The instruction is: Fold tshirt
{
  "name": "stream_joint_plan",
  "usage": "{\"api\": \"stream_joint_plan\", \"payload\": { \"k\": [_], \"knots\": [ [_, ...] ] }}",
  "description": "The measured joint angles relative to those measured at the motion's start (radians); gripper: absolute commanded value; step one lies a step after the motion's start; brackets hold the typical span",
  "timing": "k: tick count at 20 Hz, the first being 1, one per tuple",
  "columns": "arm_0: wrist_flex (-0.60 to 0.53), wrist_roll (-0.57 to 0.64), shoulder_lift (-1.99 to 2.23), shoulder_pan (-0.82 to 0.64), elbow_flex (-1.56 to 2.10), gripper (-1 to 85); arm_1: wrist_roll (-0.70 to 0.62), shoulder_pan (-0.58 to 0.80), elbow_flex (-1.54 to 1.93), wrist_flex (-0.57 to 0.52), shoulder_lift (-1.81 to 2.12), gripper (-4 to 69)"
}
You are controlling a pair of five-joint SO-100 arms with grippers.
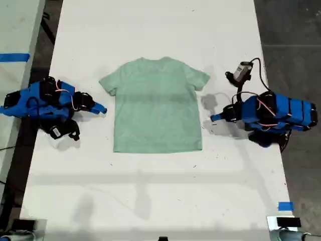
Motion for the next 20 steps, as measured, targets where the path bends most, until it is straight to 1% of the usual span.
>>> {"api": "stream_joint_plan", "payload": {
  "k": [1, 2, 3, 4, 5, 6, 7, 9, 10, 12, 13, 17, 20],
  "knots": [
    [0.0, -0.002, 0.0, 0.0, 0.0, 3.6, 0.0, 0.0, 0.0, 0.0, 0.0, -1.3],
    [0.0, -0.054, 0.0, 0.031, 0.0, 3.6, 0.048, -0.02, 0.0, -0.014, 0.0, -1.3],
    [0.005, -0.158, 0.0, 0.055, 0.0, 3.5, 0.172, -0.048, 0.0, -0.015, 0.0, -1.3],
    [0.008, -0.235, 0.0, 0.067, 0.0, 3.5, 0.367, -0.046, 0.0, -0.018, 0.0, -1.3],
    [0.008, -0.261, 0.0, 0.063, 0.0, 3.4, 0.558, -0.038, 0.0, -0.018, 0.0, -1.3],
    [0.008, -0.268, 0.0, 0.058, 0.0, 3.3, 0.704, -0.043, 0.0, -0.018, 0.0, -1.3],
    [0.008, -0.272, 0.0, 0.058, 0.0, 2.6, 0.772, -0.046, 0.0, -0.02, 0.0, -1.3],
    [0.008, -0.278, 0.0, 0.06, 0.0, 4.7, 0.818, -0.048, 0.0, -0.025, 0.003, -1.2],
    [0.008, -0.284, 0.0, 0.06, 0.0, 4.1, 0.827, -0.051, 0.0, -0.025, 0.003, -1.2],
    [0.006, -0.307, 0.0, 0.06, 0.0, 0.1, 0.841, -0.052, 0.0, -0.025, 0.003, -1.2],
    [0.006, -0.313, 0.0, 0.058, 0.0, 0.1, 0.844, -0.052, 0.0, -0.025, 0.003, -1.1],
    [0.005, -0.313, 0.0, 0.029, -0.003, 0.0, 0.845, -0.066, -0.011, -0.025, 0.002, -1.1],
    [-0.015, -0.272, -0.057, -0.023, -0.037, 0.0, 0.805, -0.064, -0.1, -0.025, -0.061, -1.1]
  ]
}}
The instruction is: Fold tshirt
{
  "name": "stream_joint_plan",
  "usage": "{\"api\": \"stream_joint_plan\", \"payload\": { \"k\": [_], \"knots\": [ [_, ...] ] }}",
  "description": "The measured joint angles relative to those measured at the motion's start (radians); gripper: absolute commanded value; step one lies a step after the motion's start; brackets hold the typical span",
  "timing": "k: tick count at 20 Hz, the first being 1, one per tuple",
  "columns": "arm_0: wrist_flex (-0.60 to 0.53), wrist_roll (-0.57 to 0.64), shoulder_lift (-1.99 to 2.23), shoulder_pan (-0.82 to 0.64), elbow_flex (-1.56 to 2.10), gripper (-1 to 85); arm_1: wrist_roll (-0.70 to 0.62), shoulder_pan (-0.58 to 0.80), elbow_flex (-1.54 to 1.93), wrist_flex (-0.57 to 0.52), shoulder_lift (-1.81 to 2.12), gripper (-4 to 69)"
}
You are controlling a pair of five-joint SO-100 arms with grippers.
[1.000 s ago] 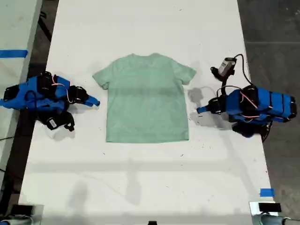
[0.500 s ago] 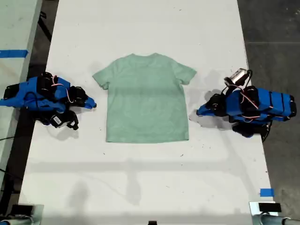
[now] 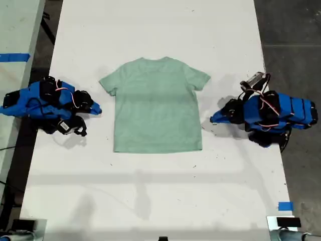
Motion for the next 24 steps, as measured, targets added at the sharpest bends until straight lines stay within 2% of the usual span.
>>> {"api": "stream_joint_plan", "payload": {
  "k": [3, 7, 14, 19, 24],
  "knots": [
    [-0.008, 0.043, -0.163, -0.038, -0.127, 0.0, -0.107, 0.08, -0.173, 0.025, -0.206, -1.1],
    [0.008, 0.169, -0.515, -0.124, -0.411, 0.0, -0.31, 0.232, -0.4, 0.052, -0.482, -1.1],
    [0.138, 0.417, -0.873, -0.356, -0.81, 0.0, -0.623, 0.528, -0.696, 0.112, -0.801, -0.3],
    [0.204, 0.549, -1.143, -0.468, -1.1, 0.0, -0.772, 0.661, -0.922, 0.115, -1.063, -0.3],
    [0.268, 0.632, -1.342, -0.566, -1.319, 0.0, -0.873, 0.747, -1.21, 0.192, -1.301, -0.3]
  ]
}}
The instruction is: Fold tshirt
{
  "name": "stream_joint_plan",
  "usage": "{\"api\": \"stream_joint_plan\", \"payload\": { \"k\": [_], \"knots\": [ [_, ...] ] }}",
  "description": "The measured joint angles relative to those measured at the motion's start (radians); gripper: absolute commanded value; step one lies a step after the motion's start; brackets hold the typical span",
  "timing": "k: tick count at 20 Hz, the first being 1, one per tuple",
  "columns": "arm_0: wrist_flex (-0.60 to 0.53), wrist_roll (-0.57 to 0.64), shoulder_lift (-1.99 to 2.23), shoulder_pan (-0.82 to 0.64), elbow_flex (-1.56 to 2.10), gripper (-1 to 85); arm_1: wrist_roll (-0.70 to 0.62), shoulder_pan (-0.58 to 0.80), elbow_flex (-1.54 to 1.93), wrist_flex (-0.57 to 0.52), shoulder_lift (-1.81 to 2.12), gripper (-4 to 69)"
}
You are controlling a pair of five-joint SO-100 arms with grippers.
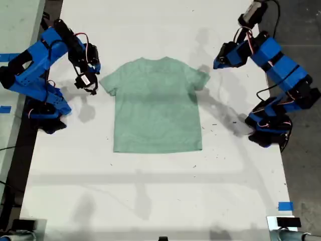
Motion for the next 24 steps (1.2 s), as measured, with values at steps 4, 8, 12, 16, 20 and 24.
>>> {"api": "stream_joint_plan", "payload": {
  "k": [4, 8, 12, 16, 20, 24],
  "knots": [
    [0.017, 0.037, -0.069, -0.049, -0.044, 0.0, -0.1, 0.032, -0.164, 0.044, -0.161, 8.8],
    [0.026, 0.04, -0.1, -0.052, -0.044, 0.3, -0.195, 0.038, -0.229, 0.072, -0.27, 28.0],
    [0.021, 0.032, -0.101, -0.052, -0.044, 0.3, -0.308, 0.078, -0.193, 0.018, -0.336, 28.9],
    [0.023, 0.04, -0.103, -0.052, -0.044, 0.2, -0.414, 0.124, -0.015, -0.186, -0.423, 28.7],
    [0.023, 0.04, -0.112, -0.052, -0.044, 0.1, -0.476, 0.127, 0.063, -0.367, -0.568, 28.2],
    [0.023, 0.04, -0.112, -0.052, -0.044, 0.0, -0.505, 0.13, 0.057, -0.453, -0.664, 4.8]
  ]
}}
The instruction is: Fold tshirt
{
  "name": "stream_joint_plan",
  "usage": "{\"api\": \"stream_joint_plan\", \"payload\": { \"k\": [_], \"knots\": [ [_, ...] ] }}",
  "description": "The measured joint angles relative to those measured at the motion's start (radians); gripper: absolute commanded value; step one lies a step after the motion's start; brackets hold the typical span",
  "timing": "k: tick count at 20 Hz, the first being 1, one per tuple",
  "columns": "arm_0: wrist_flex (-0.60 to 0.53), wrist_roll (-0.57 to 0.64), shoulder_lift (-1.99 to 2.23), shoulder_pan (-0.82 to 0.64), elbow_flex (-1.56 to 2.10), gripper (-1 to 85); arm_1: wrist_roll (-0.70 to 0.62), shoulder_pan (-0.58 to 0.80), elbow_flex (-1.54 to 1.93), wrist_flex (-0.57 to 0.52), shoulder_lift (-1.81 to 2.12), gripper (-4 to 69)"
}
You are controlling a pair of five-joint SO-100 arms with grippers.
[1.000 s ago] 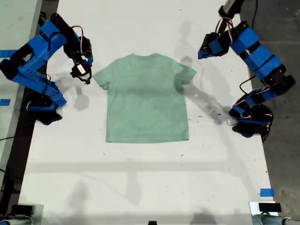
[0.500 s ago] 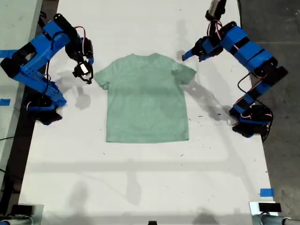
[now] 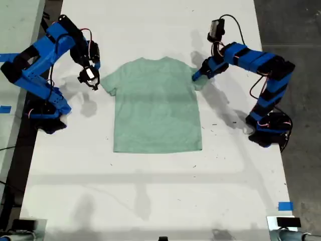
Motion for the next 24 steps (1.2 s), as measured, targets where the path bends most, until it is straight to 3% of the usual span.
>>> {"api": "stream_joint_plan", "payload": {
  "k": [2, 6, 15, 20, 24],
  "knots": [
    [0.0, 0.002, -0.006, 0.0, 0.0, 0.0, -0.005, 0.002, -0.003, -0.012, -0.009, -0.9],
    [0.0, 0.0, -0.014, 0.0, 0.0, 0.0, -0.006, 0.002, -0.043, 0.015, -0.021, -1.0],
    [0.0, -0.002, -0.015, 0.005, 0.0, 0.0, 0.063, -0.017, -0.333, 0.382, 0.02, -1.3],
    [-0.012, -0.005, -0.026, 0.017, 0.0, 0.0, 0.216, -0.216, -0.729, 0.503, -0.04, -1.4],
    [-0.021, -0.002, -0.038, 0.017, 0.0, 0.0, 0.362, -0.399, -0.862, 0.393, -0.17, -1.4]
  ]
}}
